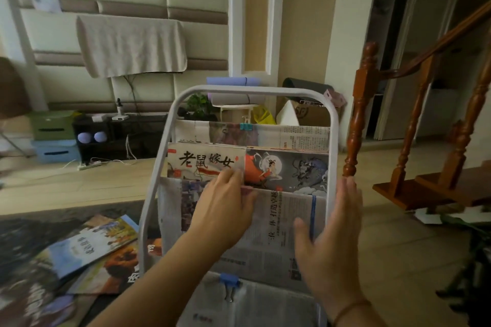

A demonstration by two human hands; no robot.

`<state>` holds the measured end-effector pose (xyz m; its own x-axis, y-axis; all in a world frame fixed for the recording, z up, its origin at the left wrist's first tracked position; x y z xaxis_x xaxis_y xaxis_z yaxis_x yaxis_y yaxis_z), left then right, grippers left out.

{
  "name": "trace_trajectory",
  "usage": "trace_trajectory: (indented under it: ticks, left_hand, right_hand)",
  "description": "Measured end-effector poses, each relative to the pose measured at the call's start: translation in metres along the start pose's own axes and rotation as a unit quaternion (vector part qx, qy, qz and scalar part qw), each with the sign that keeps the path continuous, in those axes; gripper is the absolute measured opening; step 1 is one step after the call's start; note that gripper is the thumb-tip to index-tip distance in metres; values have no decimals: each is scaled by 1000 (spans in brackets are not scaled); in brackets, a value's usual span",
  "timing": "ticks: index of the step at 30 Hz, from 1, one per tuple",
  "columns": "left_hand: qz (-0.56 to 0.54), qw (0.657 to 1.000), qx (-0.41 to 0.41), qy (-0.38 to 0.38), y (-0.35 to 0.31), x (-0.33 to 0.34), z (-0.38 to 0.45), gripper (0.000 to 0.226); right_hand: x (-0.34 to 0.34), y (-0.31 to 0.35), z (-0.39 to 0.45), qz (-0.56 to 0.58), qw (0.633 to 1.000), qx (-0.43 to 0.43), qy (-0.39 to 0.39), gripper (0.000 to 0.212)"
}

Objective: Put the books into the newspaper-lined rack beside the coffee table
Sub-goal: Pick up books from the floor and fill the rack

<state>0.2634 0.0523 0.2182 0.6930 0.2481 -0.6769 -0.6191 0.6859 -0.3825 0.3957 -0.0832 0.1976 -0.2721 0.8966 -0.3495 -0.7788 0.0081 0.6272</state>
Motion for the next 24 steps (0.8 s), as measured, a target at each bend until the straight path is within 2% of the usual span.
trace_trajectory:
  ticks: [1, 3, 5, 9, 14, 18, 21, 24]
  left_hand:
    - [-1, 1000, 19, -9, 4, -14, -8, 38]
    - [23, 997, 62, -34, 16, -47, -27, 49]
    - [55, 996, 63, -32, 50, -83, -53, 50]
    - [128, 990, -45, -26, 155, -167, -136, 51]
    - [206, 952, -210, -81, 283, -290, -307, 42]
    - [248, 877, -404, -75, 376, -365, -474, 44]
    - [247, 789, -561, -48, 427, -390, -590, 40]
    - [219, 702, -677, -7, 468, -389, -696, 44]
  right_hand:
    - [1, 30, -8, 0, 996, -90, -10, 77]
    - [25, 81, -31, 44, 977, -199, 70, 70]
    - [64, 128, -61, 114, 953, -211, 187, 67]
    - [136, 214, -143, 182, 895, -204, 352, 61]
    - [194, 336, -311, 229, 785, -274, 506, 64]
    - [216, 418, -460, 252, 676, -315, 616, 65]
    - [226, 457, -567, 226, 574, -325, 716, 63]
    - [240, 472, -655, 172, 515, -297, 786, 66]
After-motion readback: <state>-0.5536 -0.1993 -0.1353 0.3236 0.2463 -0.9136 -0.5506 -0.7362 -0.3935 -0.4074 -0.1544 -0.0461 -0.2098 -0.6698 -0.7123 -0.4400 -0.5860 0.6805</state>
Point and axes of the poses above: each hand's wrist, its own z-axis towards the middle knuckle, its own x-axis out of the palm, y = z × x, the point moved 7 cm from there along z, towards the middle knuckle, and after that the axes turned 6 degrees about -y, right-handed, at the moved point
